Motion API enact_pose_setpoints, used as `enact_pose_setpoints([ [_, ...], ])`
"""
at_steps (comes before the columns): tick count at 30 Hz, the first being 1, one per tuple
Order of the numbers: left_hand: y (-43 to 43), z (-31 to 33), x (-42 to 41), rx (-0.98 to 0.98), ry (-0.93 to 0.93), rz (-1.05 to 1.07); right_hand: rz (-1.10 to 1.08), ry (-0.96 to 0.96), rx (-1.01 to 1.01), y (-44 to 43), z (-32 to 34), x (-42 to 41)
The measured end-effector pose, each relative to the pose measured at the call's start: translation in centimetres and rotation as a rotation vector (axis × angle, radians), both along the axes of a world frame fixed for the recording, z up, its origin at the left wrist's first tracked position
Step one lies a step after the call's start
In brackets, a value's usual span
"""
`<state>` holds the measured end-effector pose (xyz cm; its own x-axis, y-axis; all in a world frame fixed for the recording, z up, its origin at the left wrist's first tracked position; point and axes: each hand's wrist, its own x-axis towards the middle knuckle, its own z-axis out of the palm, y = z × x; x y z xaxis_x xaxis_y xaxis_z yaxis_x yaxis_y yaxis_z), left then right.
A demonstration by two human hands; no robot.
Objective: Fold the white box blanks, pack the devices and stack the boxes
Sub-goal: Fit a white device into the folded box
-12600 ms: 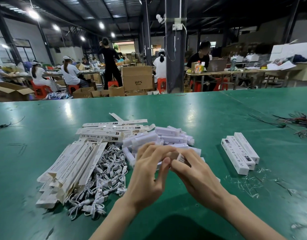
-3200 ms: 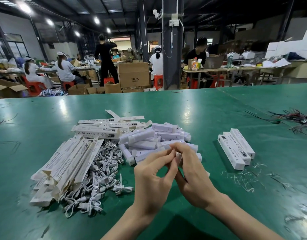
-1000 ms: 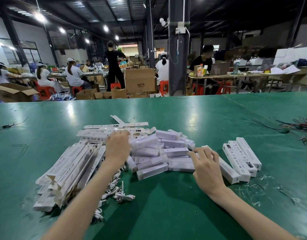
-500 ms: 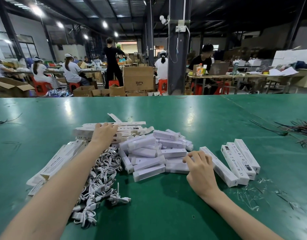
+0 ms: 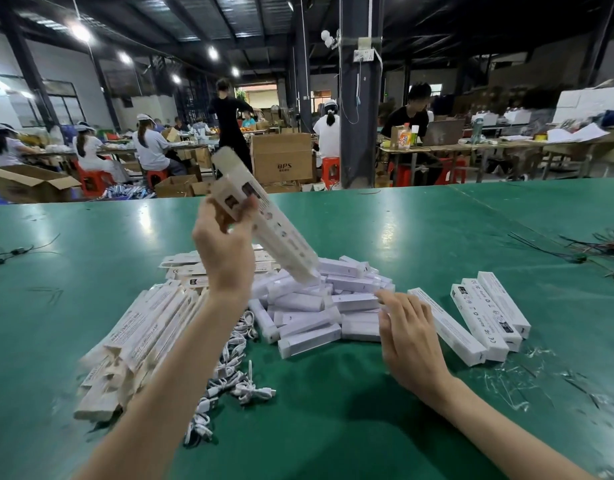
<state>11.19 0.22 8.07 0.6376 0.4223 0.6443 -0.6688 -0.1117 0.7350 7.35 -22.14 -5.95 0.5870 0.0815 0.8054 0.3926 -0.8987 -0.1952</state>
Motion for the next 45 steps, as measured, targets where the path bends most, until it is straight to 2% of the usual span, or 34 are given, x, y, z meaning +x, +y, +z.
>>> enact_pose_setpoints([
  [3, -2.2, -2.9, -3.0, -0.258, 0.330, -0.426, 0.241, 0.203, 0.391, 0.4, 1.0, -1.2],
  [5, -3.7, -5.0, -4.0, -0.289, 0.505, -0.568, 0.438, 0.511, 0.602, 0.5, 1.6, -1.9],
  [7, -5.0, -7.0, -4.8, -0.262, 0.630, -0.619, 0.596, 0.867, 0.846, 0.7, 2.1, -2.4],
  [10, -5.8, -8.8, -5.7, -0.231, 0.670, -0.689, 0.852, 1.257, 1.235, 1.4, 2.5, -3.2],
  [14, -5.3, -9.4, -6.0, -0.170, 0.702, -0.785, 1.097, 1.441, 1.457, 2.4, 2.5, -4.0],
  [18, -5.4, -9.6, -6.3, -0.116, 0.733, -0.820, 1.174, 1.464, 1.552, 3.0, 2.4, -4.2],
  [22, -5.6, -9.8, -6.3, -0.078, 0.665, -0.850, 1.180, 1.416, 1.574, 3.2, 2.3, -4.5],
  [25, -5.9, -10.2, -6.1, 0.000, 0.594, -0.842, 1.008, 1.337, 1.521, 3.5, 1.7, -4.3],
  [29, -6.1, -10.9, -6.0, 0.016, 0.597, -0.815, 0.825, 1.265, 1.468, 4.0, 1.5, -4.1],
  [36, -5.9, -10.7, -6.0, 0.059, 0.519, -0.687, 0.856, 1.120, 1.328, 3.8, 2.4, -4.3],
  [39, -5.7, -10.6, -6.1, 0.117, 0.417, -0.677, 0.763, 0.976, 1.233, 4.0, 2.6, -4.5],
  [45, -6.0, -10.1, -6.7, 0.290, 0.148, -0.613, 0.735, 0.534, 0.849, 4.3, 2.9, -5.1],
])
